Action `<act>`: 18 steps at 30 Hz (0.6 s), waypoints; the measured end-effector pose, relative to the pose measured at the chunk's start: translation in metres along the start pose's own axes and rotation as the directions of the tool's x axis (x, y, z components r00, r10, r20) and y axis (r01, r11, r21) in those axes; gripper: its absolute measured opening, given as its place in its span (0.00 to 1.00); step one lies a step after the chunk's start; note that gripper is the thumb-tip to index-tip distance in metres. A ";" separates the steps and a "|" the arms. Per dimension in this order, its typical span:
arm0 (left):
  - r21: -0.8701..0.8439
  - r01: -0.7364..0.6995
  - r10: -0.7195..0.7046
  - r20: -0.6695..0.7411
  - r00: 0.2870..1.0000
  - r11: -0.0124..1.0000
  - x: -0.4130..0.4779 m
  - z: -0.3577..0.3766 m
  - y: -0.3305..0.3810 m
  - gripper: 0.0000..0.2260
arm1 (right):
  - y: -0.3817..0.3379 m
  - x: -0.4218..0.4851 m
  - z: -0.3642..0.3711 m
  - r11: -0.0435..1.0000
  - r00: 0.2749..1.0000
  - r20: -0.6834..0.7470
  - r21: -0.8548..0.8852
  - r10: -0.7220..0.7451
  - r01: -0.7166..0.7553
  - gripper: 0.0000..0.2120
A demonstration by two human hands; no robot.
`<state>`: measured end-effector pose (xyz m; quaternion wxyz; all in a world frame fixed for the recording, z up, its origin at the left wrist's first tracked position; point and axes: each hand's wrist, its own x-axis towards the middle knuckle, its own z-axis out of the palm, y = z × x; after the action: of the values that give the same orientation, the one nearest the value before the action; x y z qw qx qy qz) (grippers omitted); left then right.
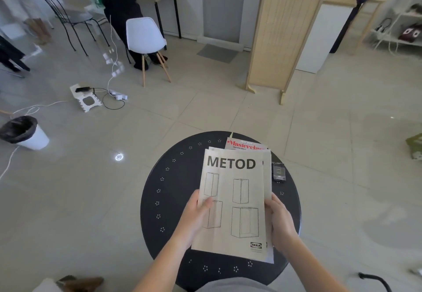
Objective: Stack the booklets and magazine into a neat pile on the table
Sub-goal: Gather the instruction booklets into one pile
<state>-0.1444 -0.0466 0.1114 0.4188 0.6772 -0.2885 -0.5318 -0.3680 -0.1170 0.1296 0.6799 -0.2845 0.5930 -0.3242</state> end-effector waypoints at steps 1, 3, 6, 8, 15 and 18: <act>0.006 -0.010 0.011 -0.010 1.000 1.000 0.000 0.001 -0.001 0.11 | 0.001 0.000 0.001 1.000 1.000 -0.020 -0.001 0.008 -0.008 0.15; 0.008 -0.016 0.016 -0.025 1.000 1.000 -0.001 0.002 0.001 0.11 | 0.001 0.000 0.004 1.000 0.999 -0.045 -0.019 0.017 -0.018 0.17; -0.001 -0.012 0.012 -0.029 1.000 1.000 -0.004 0.003 0.006 0.10 | 0.003 0.003 0.010 0.990 0.998 0.008 -0.125 -0.064 0.064 0.10; -0.029 0.004 -0.005 -0.011 1.000 1.000 -0.005 0.003 0.010 0.10 | 0.005 0.006 0.013 0.966 0.991 0.010 -0.225 -0.131 0.130 0.12; -0.092 0.185 -0.180 0.061 0.982 0.978 0.001 -0.022 0.000 0.14 | 0.009 0.015 0.026 0.963 0.989 0.090 -0.233 -0.115 0.133 0.13; -0.019 0.122 -0.122 -0.016 0.992 0.992 -0.001 -0.026 -0.005 0.09 | 0.014 0.023 0.036 0.971 0.990 0.124 -0.219 -0.065 0.091 0.13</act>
<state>-0.1199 -0.0368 0.1101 0.3942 0.6941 -0.2382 -0.5532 -0.3286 -0.1258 0.1098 0.6635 -0.4010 0.5736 -0.2644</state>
